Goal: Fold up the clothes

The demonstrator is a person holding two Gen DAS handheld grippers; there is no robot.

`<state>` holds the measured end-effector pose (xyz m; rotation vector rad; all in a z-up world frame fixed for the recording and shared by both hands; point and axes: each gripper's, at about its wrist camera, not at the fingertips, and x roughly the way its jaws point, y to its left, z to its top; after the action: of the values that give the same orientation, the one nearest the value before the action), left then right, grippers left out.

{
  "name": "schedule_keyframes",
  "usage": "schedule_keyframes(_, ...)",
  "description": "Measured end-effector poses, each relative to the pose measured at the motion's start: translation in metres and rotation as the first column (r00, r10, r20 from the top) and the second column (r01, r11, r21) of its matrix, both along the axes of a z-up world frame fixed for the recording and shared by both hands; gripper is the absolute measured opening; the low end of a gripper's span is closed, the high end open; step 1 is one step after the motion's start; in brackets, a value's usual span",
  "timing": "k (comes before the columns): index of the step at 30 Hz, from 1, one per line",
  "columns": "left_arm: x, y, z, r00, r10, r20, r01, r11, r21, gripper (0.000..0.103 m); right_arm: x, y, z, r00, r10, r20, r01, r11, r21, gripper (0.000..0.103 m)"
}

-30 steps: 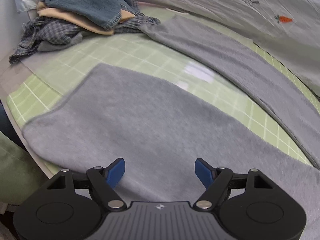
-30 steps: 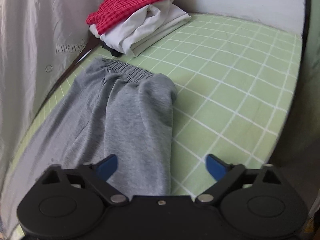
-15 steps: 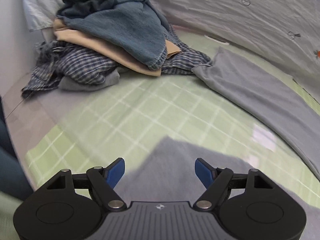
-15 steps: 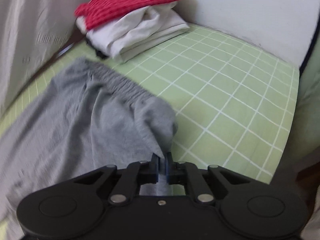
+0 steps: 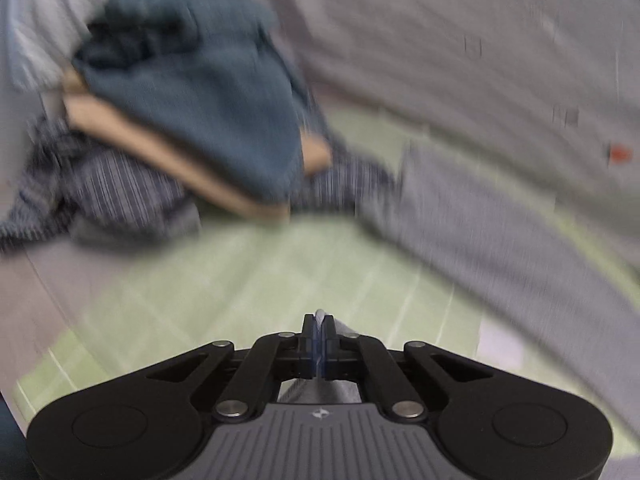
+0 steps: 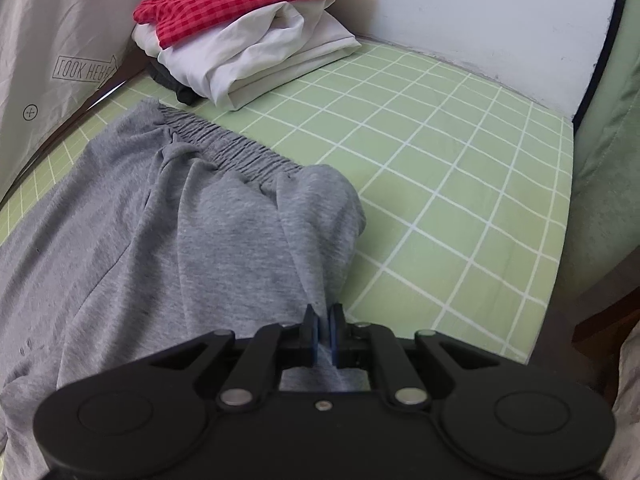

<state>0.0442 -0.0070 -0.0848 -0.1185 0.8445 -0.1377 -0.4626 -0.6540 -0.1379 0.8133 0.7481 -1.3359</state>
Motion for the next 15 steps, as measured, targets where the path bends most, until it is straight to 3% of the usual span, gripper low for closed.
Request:
schedule_keyframes(2, 0.008, 0.001, 0.011, 0.998, -0.004, 0.058, 0.004, 1.000, -0.002, 0.004, 0.002, -0.001, -0.001, 1.000, 0.000, -0.002, 0.000, 1.000, 0.000, 0.006)
schedule_keyframes(4, 0.016, -0.001, 0.009, 0.996, 0.031, 0.079, -0.036, 0.997, 0.069, 0.012, 0.003, 0.000, -0.001, 1.000, 0.002, -0.006, -0.002, 1.000, -0.004, 0.006)
schedule_keyframes(5, 0.020, -0.001, 0.007, 0.997, 0.055, 0.061, -0.061, 0.993, 0.104, 0.030, 0.004, 0.000, -0.001, 1.000, 0.002, -0.007, -0.002, 1.000, -0.006, 0.006)
schedule_keyframes(6, 0.021, 0.002, 0.005, 0.996, 0.079, 0.038, -0.083, 0.990, 0.115, 0.038, 0.003, 0.000, -0.001, 1.000, 0.002, -0.006, -0.002, 1.000, -0.007, 0.006)
schedule_keyframes(8, 0.013, 0.013, 0.003, 0.991, 0.131, 0.013, -0.132, 0.989, 0.064, 0.057, 0.002, 0.001, -0.001, 1.000, 0.002, 0.001, -0.002, 1.000, -0.009, 0.006)
schedule_keyframes(10, -0.002, 0.025, -0.001, 0.984, 0.178, -0.025, -0.178, 0.984, 0.013, 0.065, 0.001, 0.002, -0.001, 1.000, 0.002, 0.013, -0.002, 1.000, -0.007, 0.006)
schedule_keyframes(15, -0.051, 0.044, -0.020, 0.956, 0.266, -0.123, -0.269, 0.963, -0.004, 0.066, 0.001, 0.007, -0.002, 0.999, 0.035, 0.022, -0.035, 0.999, -0.013, 0.010)
